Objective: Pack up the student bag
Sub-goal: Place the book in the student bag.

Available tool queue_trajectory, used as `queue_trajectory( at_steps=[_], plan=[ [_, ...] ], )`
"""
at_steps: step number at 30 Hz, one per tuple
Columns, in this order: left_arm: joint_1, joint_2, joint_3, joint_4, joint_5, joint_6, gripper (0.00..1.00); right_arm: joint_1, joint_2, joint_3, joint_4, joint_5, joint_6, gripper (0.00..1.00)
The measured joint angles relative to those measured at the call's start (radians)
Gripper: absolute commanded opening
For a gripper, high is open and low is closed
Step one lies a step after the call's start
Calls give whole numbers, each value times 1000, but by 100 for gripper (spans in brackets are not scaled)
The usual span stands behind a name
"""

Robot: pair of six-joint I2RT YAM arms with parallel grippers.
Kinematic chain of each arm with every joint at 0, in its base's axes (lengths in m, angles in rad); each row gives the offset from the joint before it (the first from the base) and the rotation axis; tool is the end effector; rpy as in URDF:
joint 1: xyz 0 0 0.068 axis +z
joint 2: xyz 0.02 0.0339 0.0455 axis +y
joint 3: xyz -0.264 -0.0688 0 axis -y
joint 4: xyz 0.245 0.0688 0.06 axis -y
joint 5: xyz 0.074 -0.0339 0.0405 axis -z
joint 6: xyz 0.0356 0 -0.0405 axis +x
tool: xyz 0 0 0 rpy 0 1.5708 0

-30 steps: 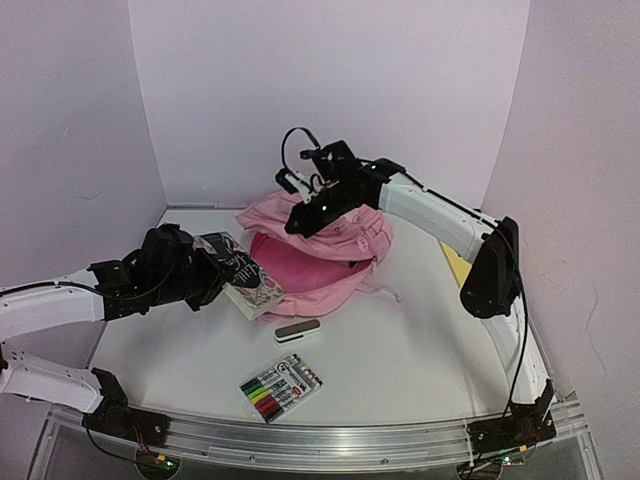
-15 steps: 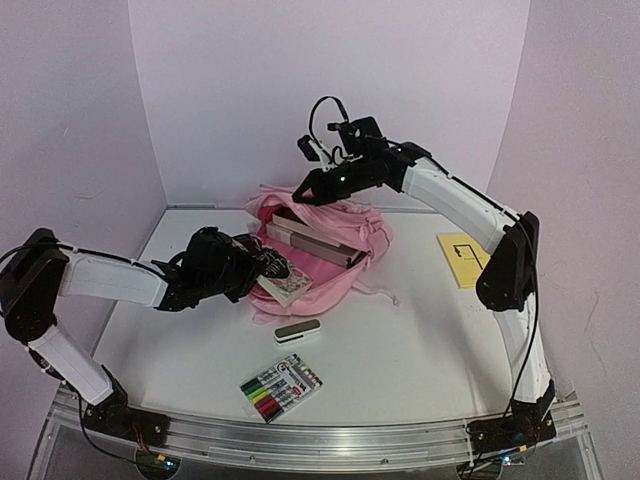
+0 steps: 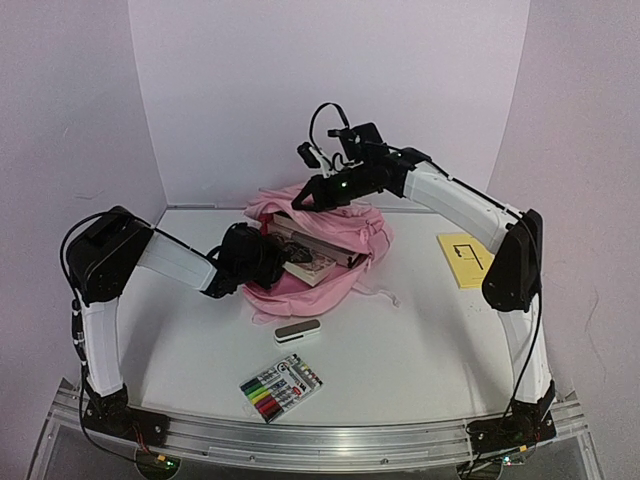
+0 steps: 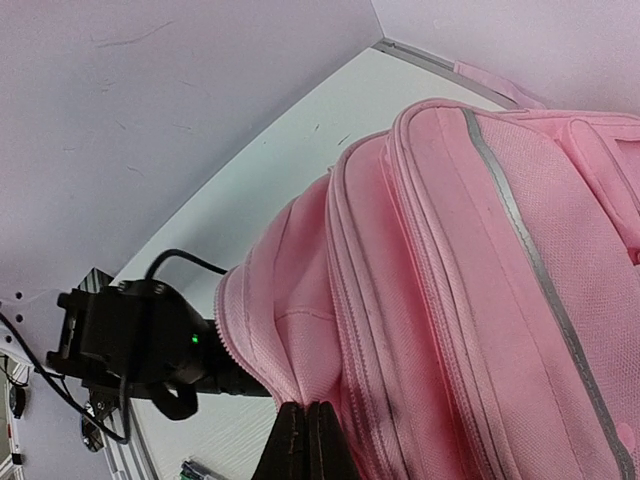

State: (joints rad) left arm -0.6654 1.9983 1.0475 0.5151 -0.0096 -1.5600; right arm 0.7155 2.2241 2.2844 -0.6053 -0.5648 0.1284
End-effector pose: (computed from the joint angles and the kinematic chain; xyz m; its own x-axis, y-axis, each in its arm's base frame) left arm 0.3306 -0.2590 0.1429 -0.6141 -0.7891 -0.0138 -0.3254 0.2691 -0.9065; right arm 0.3727 0.3492 0.3438 -0.5033 -0.2941 -0.8126 -0.8421 0.3781 0.3847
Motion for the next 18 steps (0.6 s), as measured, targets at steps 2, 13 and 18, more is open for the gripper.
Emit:
queue_trajectory(
  at_steps=[2,13,18],
  plan=[
    [-2,14,5,-18,6,-29,28,0,-6,-9,1,0,1,0],
    [-2,15,178,-364,38,-38,79,-5,-20,-40,17,-10,12,0],
    [-3,-33,269,-592,48,41,95,-14,-22,-46,25,-28,23,0]
  ],
)
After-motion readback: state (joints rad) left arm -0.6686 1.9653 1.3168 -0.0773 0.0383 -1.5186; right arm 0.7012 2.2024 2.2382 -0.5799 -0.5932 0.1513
